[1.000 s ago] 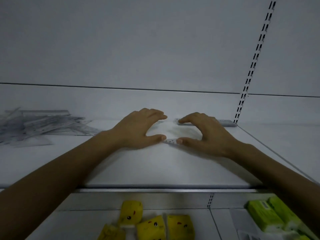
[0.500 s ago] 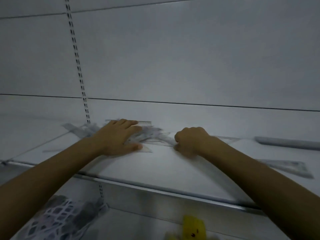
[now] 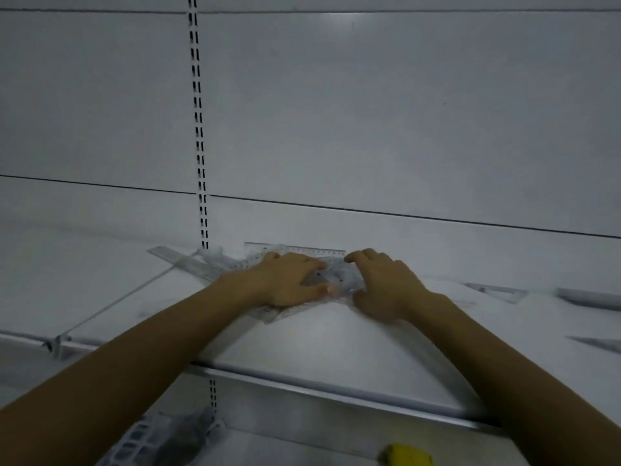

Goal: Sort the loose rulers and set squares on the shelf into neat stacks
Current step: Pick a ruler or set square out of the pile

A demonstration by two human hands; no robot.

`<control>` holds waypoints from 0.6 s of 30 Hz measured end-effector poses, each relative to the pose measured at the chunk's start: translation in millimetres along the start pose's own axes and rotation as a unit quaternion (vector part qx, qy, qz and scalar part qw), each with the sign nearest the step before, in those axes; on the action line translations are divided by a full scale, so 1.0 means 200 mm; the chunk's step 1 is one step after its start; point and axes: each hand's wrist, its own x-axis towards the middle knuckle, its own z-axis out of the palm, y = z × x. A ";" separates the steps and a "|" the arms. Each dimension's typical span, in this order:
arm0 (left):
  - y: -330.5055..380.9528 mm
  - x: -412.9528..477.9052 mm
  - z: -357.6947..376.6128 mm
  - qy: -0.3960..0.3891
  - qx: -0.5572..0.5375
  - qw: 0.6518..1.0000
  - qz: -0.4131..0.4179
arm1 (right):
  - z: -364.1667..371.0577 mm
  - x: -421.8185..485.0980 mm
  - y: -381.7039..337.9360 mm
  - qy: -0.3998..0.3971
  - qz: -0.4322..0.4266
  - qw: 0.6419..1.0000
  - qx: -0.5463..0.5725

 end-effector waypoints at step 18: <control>0.04 -0.02 0.02 0.271 -0.362 0.889 0.069 | 0.10 -0.06 0.05 0.138 0.041 0.982 0.122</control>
